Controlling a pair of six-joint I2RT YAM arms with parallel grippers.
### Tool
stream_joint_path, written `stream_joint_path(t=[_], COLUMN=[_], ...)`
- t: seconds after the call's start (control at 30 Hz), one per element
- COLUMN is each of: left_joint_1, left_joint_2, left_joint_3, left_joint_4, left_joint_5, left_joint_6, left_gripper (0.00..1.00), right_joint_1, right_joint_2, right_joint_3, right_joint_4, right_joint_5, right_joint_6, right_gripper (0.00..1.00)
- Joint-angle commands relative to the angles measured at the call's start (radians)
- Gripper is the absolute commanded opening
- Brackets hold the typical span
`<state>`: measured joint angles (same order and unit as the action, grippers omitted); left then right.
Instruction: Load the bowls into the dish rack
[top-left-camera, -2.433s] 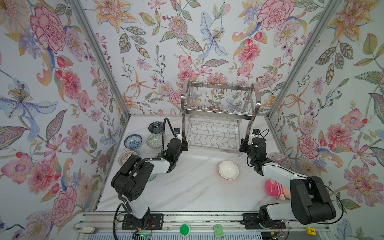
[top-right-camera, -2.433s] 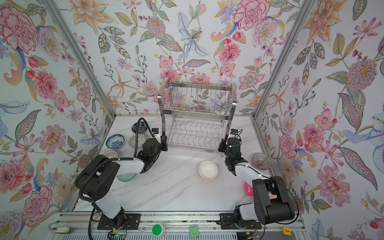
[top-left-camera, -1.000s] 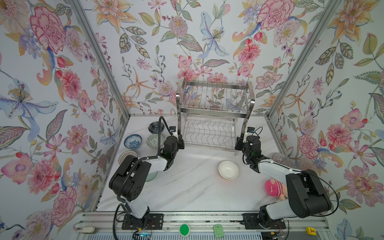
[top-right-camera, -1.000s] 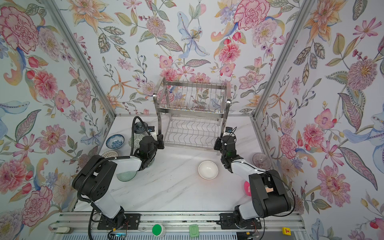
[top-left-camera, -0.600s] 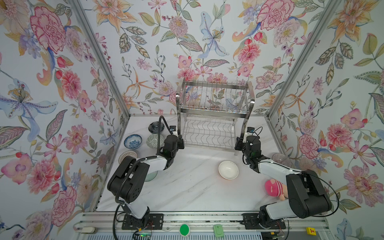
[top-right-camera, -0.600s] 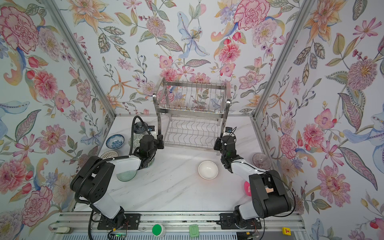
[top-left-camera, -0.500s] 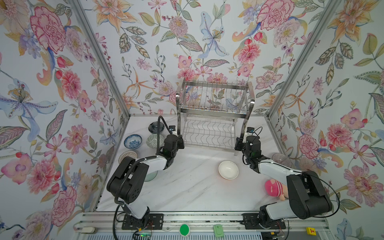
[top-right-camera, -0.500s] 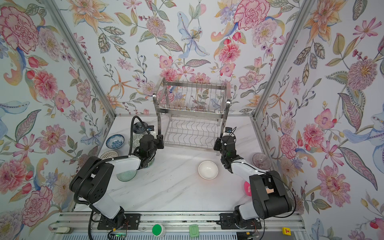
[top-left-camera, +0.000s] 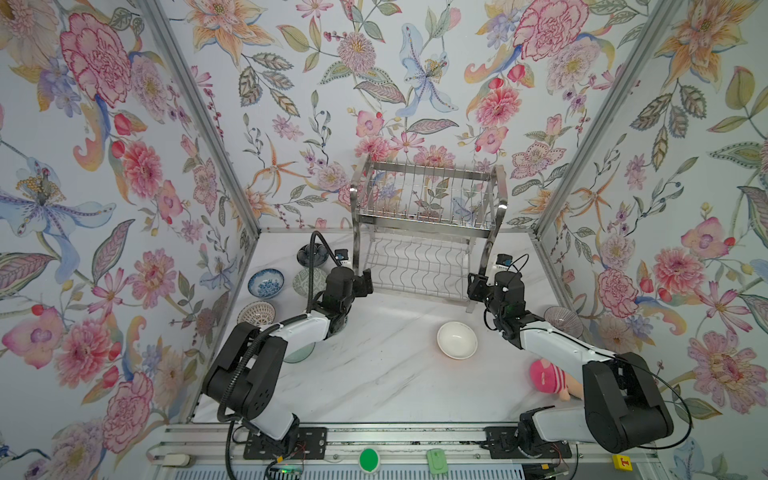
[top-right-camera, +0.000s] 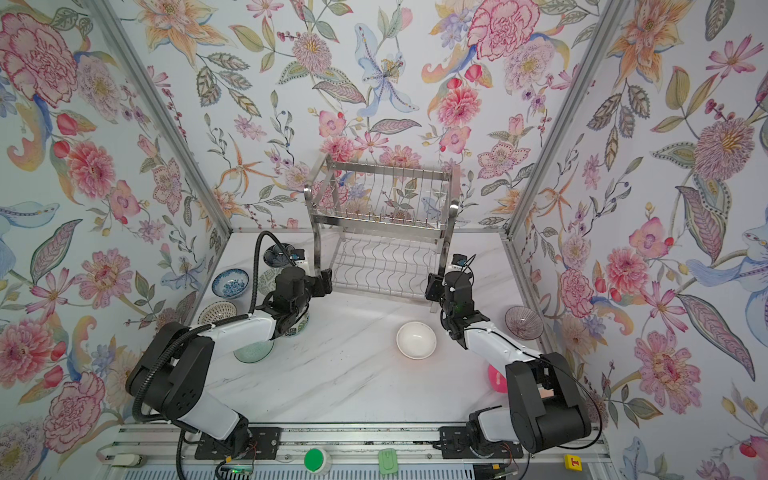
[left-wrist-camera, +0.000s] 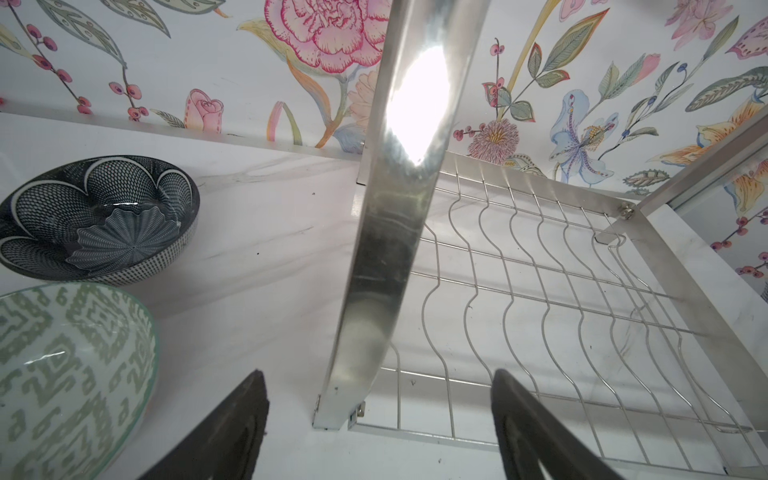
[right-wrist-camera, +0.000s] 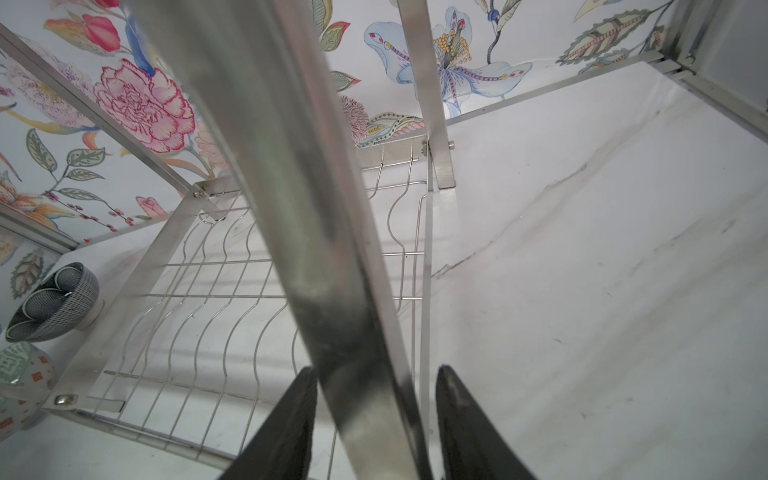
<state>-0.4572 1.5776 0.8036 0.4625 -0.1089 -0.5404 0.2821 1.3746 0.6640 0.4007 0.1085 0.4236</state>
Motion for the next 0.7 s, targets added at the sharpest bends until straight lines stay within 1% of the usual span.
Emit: stream_joint_path(t=[0.0, 0.27, 0.43, 0.6, 0.67], left_joint_1=[0.003, 0.003, 0.003, -0.003, -0.020], left_joint_2=[-0.064, -0.138, -0.181, -0.237, -0.258], left_joint_3=[-0.004, -0.030, -0.051, -0.094, -0.105], left_joint_4=[-0.015, -0.082, -0.118, -0.105, -0.098], left_joint_5=[-0.013, -0.029, -0.013, 0.002, -0.007], left_joint_6=[-0.009, -0.017, -0.028, -0.051, -0.050], left_gripper=[0.99, 0.99, 0.99, 0.99, 0.99], right_joint_1=[0.006, 0.007, 0.006, 0.005, 0.004], right_joint_2=[-0.029, -0.083, -0.130, -0.189, -0.216], right_joint_3=[-0.017, -0.021, -0.033, -0.046, -0.053], right_joint_4=[-0.031, -0.075, -0.128, -0.191, -0.221], right_joint_5=[-0.011, -0.015, -0.011, -0.001, 0.002], right_joint_6=[0.010, 0.002, -0.019, -0.047, -0.054], right_gripper=[0.56, 0.66, 0.70, 0.77, 0.80])
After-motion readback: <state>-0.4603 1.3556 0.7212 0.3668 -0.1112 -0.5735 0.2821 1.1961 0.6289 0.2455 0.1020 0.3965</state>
